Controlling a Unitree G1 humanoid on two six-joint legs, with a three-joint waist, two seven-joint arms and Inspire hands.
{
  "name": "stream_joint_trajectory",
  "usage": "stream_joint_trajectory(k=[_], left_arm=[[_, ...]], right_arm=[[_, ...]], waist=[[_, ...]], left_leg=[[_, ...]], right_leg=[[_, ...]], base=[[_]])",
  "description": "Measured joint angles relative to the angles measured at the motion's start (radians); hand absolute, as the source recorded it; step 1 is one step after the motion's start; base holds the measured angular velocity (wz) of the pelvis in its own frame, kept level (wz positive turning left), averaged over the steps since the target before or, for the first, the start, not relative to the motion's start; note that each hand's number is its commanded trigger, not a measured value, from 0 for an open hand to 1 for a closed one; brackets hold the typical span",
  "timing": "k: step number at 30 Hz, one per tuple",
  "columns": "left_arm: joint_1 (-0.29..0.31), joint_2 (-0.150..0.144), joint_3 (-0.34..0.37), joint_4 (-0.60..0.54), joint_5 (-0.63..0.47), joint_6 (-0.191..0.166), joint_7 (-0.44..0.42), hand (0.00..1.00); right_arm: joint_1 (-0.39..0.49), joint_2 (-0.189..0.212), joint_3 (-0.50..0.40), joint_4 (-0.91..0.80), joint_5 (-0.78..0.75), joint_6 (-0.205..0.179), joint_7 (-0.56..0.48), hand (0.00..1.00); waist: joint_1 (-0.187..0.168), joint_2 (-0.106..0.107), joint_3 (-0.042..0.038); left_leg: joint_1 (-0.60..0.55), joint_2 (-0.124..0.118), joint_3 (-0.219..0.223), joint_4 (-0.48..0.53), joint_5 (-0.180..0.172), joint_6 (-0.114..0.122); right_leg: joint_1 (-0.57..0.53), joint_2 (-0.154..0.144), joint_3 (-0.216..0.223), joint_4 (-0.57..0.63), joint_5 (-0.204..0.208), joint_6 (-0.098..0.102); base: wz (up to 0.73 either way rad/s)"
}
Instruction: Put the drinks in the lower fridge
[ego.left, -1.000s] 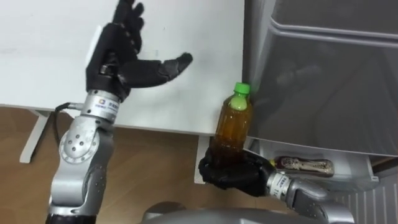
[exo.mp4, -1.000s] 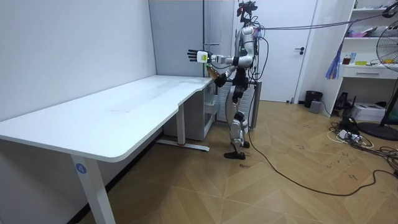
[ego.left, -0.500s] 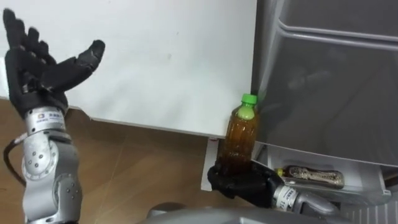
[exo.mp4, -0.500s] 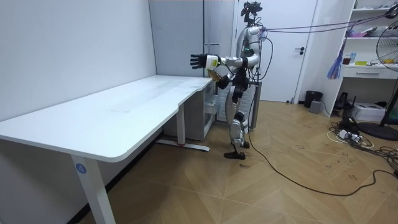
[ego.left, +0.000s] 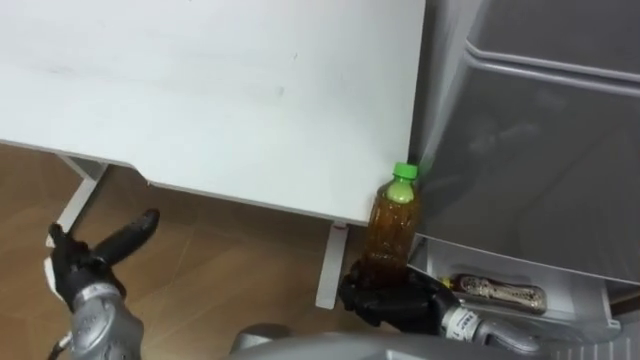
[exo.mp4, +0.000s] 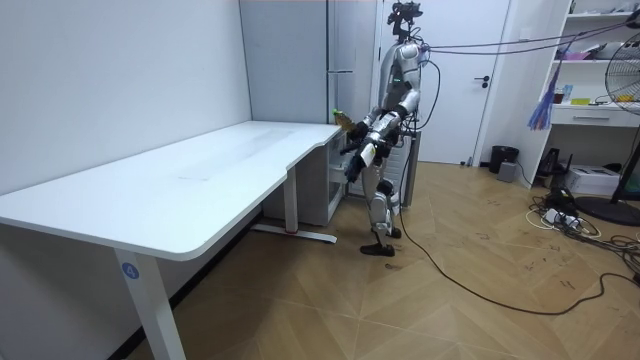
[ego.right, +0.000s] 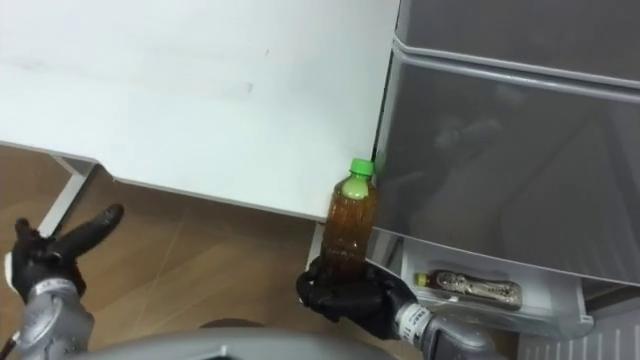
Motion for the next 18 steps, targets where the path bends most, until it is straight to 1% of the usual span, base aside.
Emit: stream_joint_trajectory(k=[1, 3, 5, 7, 10, 14, 15, 16, 18], left_arm=[[0.007, 0.000, -0.012, 0.026, -0.017, 0.015, 0.000, 0.00], [0.015, 0.000, -0.028, 0.073, -0.041, 0.019, -0.006, 0.00], [0.026, 0.001, -0.039, 0.110, -0.070, 0.032, -0.013, 0.00], [0.047, 0.004, -0.052, 0.159, -0.081, 0.049, -0.035, 0.00], [0.080, 0.005, -0.085, 0.197, -0.083, 0.067, -0.057, 0.00], [0.079, 0.005, -0.095, 0.270, -0.081, 0.077, -0.099, 0.00], [0.078, 0.005, -0.098, 0.299, -0.080, 0.078, -0.107, 0.00], [0.074, 0.005, -0.097, 0.337, -0.080, 0.080, -0.119, 0.00], [0.059, 0.011, -0.095, 0.382, -0.080, 0.084, -0.123, 0.00]], right_arm=[[0.000, 0.000, 0.000, 0.001, 0.000, 0.002, -0.003, 1.00], [-0.002, 0.001, 0.000, 0.011, 0.001, 0.001, -0.004, 1.00], [-0.001, 0.001, 0.000, 0.012, 0.001, 0.010, -0.009, 1.00], [-0.001, 0.003, 0.003, 0.019, 0.001, 0.009, -0.011, 1.00], [0.000, 0.004, 0.005, 0.035, 0.005, 0.003, -0.003, 1.00], [0.019, 0.003, 0.007, 0.059, 0.006, -0.004, 0.009, 1.00], [0.040, 0.003, 0.008, 0.073, 0.008, -0.014, 0.017, 1.00], [0.043, 0.003, 0.006, 0.090, 0.011, -0.027, 0.016, 1.00], [0.039, 0.004, 0.007, 0.098, 0.011, -0.039, 0.016, 1.00]], waist=[[-0.001, -0.001, 0.0004], [-0.001, 0.001, 0.0000], [-0.003, 0.003, 0.0000], [-0.010, 0.004, -0.0003], [-0.027, 0.004, -0.0008], [-0.035, 0.005, -0.0017], [-0.046, 0.006, -0.0026], [-0.051, 0.009, -0.0039], [-0.062, 0.009, -0.0057]], left_leg=[[0.002, 0.000, -0.003, 0.000, 0.000, 0.000], [0.003, 0.000, -0.002, 0.001, 0.000, 0.000], [0.002, 0.000, 0.000, 0.001, 0.000, 0.000], [0.003, 0.000, 0.000, -0.001, 0.000, 0.000], [0.001, -0.001, 0.001, -0.001, -0.001, 0.001], [0.003, -0.001, 0.004, -0.004, -0.001, 0.003], [0.002, -0.001, 0.004, -0.005, -0.001, 0.003], [0.002, -0.001, 0.007, -0.007, -0.001, 0.003], [0.002, -0.001, 0.007, -0.009, -0.001, 0.004]], right_leg=[[0.004, 0.000, -0.002, -0.005, 0.001, 0.001], [0.006, 0.000, -0.002, -0.008, 0.001, 0.001], [0.004, 0.000, -0.001, -0.011, 0.000, 0.002], [0.004, -0.001, 0.002, -0.012, -0.001, 0.003], [0.005, -0.003, 0.004, -0.011, -0.002, 0.005], [0.006, -0.004, 0.007, -0.010, -0.001, 0.006], [0.004, -0.004, 0.007, -0.011, -0.001, 0.006], [-0.003, -0.004, 0.008, -0.011, 0.000, 0.006], [-0.006, -0.005, 0.008, -0.011, 0.000, 0.006]], base=[[0.06], [0.02], [0.00], [0.00], [0.02], [0.00], [-0.10], [-0.14], [-0.06]])
